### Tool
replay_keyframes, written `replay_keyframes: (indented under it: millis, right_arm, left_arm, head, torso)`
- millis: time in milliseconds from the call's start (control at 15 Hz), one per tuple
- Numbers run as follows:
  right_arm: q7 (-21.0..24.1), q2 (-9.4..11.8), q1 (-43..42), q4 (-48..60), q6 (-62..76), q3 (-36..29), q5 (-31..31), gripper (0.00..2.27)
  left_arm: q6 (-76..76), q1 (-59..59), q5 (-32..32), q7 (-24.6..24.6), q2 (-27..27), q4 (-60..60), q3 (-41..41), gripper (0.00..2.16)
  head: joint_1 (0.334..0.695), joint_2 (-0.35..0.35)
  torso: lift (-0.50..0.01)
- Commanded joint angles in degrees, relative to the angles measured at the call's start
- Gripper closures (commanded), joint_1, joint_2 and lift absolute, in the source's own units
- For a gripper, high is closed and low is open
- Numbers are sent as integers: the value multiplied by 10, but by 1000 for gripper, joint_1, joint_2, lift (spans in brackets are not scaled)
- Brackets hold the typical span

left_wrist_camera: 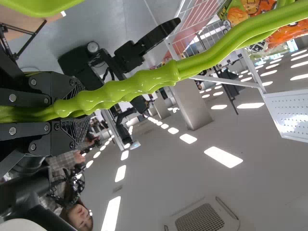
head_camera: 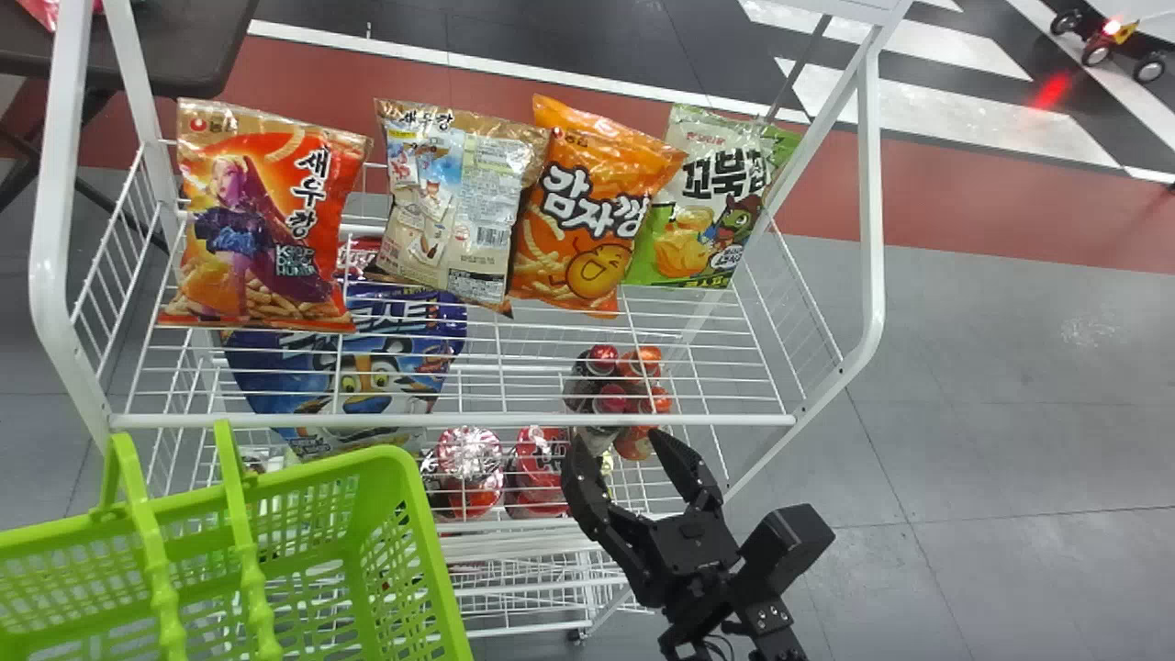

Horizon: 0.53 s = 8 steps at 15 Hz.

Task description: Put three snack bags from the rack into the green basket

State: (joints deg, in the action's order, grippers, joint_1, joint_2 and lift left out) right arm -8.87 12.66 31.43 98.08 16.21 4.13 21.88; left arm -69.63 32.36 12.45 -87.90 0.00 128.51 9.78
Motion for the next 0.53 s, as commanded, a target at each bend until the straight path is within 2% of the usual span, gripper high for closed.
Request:
replay_keyframes:
  millis: [0, 467]
  right_arm:
    - [0, 0, -1, -1, 0, 0, -1, 124]
    - [0, 0, -1, -2, 0, 3, -1, 124]
  left_arm:
    - [1, -1, -1, -1, -1, -1, -1, 2148]
    - [-1, -1, -1, -1, -1, -1, 0, 2148]
  head:
    - [695, -336]
    - [695, -332]
  torso:
    - [0]
    - [0]
